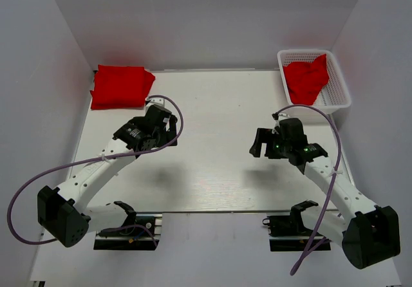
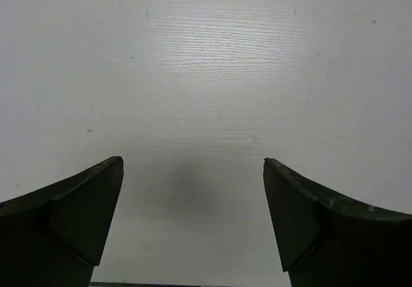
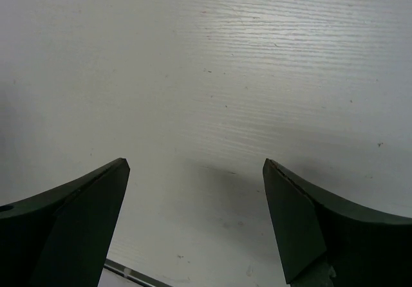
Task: Fold and stack the t-shirts
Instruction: Grab crumpled tshirt from bin with the right arm
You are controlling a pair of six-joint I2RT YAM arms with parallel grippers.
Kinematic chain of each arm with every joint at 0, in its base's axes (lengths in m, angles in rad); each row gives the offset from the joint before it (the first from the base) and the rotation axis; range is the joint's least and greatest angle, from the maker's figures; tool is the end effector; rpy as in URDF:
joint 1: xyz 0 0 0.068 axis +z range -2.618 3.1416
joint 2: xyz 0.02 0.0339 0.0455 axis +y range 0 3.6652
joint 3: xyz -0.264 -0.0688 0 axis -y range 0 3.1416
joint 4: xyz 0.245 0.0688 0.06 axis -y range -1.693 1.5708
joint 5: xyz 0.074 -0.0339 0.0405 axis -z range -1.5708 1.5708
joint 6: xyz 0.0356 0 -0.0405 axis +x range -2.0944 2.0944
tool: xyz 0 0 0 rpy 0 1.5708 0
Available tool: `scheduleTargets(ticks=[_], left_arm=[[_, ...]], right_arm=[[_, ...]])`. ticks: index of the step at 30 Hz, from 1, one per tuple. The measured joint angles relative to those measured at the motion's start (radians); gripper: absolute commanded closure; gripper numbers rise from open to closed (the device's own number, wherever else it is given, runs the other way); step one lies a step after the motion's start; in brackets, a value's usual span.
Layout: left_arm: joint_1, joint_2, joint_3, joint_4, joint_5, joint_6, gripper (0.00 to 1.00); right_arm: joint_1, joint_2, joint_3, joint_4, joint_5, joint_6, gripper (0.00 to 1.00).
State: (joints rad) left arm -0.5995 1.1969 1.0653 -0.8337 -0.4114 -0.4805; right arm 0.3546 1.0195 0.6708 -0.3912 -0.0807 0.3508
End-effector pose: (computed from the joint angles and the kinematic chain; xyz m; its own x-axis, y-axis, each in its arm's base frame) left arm 0.2021 -0.1209 0.2989 -0.7542 0.0023 -0.6567 -0.0218 0.9994 0.0285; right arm 0.1991 0.0768 0.2373 -0.7319 0.0943 -0.6749 -0.1602 0.9388 0.3048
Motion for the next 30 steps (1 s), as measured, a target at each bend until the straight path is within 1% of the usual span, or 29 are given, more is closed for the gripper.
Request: scheduleTargets(ticks=[8, 14, 17, 19, 21, 25, 30], left_arm=[[0.001, -0.003, -0.001, -0.008, -0.014, -0.035, 0.0], [0.002, -0.058, -0.036, 0.024, -0.015, -0.045, 0.0], [0.003, -0.063, -0.04, 0.046, -0.015, -0.039, 0.0], [0.007, -0.061, -0.04, 0.059, -0.014, -0.031, 0.0], [0.008, -0.055, -0.04, 0.077, 0.002, -0.009, 0.0], [0.009, -0.031, -0.042, 0.136, 0.037, 0.036, 0.0], [0.009, 0.002, -0.042, 0.193, 0.069, 0.09, 0.0]], right_arm=[[0.0, -0.002, -0.001, 0.037, -0.047, -0.063, 0.1], [0.0, -0.016, -0.001, 0.07, -0.053, -0.077, 0.1], [0.0, -0.004, 0.003, 0.099, -0.026, -0.079, 0.1], [-0.001, 0.043, 0.038, 0.1, 0.013, -0.077, 0.1], [-0.006, 0.125, 0.117, 0.095, 0.061, -0.074, 0.1], [-0.045, 0.349, 0.395, 0.077, 0.178, -0.067, 0.1], [-0.181, 0.721, 0.89, -0.003, 0.239, -0.059, 0.1]])
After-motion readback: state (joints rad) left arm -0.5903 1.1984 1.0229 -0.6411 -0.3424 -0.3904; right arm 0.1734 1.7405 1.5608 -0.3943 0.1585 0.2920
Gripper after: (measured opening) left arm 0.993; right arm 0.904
